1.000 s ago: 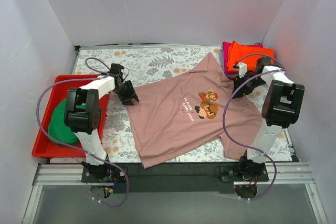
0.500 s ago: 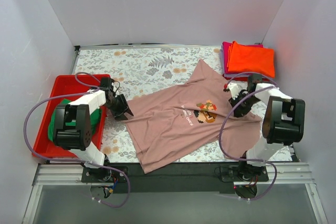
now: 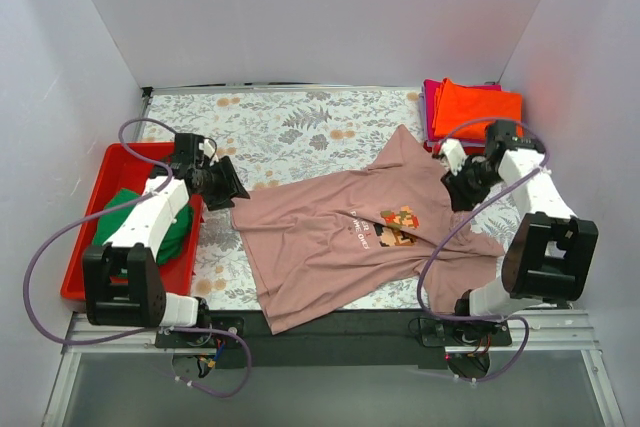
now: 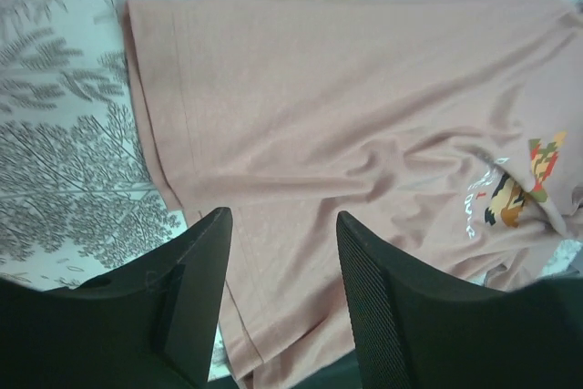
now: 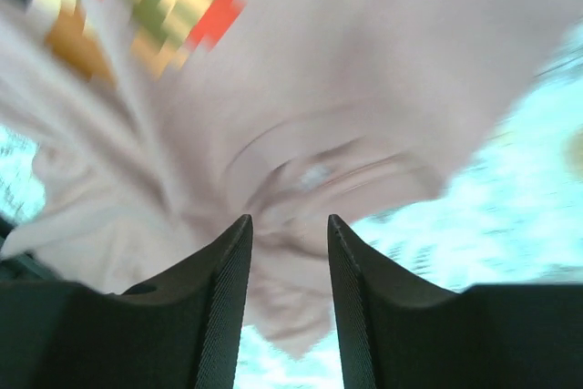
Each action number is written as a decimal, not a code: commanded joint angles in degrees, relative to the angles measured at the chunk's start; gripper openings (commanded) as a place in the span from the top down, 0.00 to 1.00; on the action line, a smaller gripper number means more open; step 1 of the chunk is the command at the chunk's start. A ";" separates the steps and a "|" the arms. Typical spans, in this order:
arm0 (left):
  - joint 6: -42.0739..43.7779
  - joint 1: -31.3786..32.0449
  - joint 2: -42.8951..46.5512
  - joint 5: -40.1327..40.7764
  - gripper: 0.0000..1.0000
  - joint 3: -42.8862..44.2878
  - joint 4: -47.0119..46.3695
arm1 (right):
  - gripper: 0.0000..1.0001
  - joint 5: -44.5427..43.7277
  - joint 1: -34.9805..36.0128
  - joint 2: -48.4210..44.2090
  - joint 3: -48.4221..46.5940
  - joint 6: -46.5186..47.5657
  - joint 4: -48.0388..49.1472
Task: Fold and stack the t-shirts
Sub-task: Flatten the tshirt out
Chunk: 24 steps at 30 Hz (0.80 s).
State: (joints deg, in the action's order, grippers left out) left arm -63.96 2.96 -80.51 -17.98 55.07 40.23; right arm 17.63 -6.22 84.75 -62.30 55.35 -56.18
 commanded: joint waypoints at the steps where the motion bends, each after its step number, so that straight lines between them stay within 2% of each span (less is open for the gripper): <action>1: 2.53 -0.15 6.06 3.73 0.51 2.41 -2.60 | 0.54 8.20 0.94 4.53 -11.93 -1.11 -1.30; 6: 2.62 -0.15 7.73 5.93 0.50 -0.13 -5.07 | 0.55 13.30 5.77 20.08 -32.50 -8.49 -0.86; 7: 2.62 -0.15 7.91 6.28 0.50 -0.57 -5.42 | 0.57 13.14 7.95 24.89 -38.45 -9.38 -0.51; 11: 3.14 -0.15 9.67 6.03 0.50 -3.30 -7.35 | 0.64 10.16 11.48 36.67 -50.95 -14.30 -0.42; 16: 3.85 -0.15 11.95 5.58 0.50 -6.20 -9.20 | 0.61 6.11 15.44 42.86 -53.10 -13.43 0.11; 24: 4.29 -0.15 13.71 5.58 0.50 -9.72 -12.19 | 0.53 -2.58 21.07 43.04 -48.00 -12.81 3.88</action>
State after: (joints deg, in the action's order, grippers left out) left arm -60.64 2.96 -68.77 -12.88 46.50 30.52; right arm 19.66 13.67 129.58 -111.63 43.00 -53.74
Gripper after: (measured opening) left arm 0.498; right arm 0.467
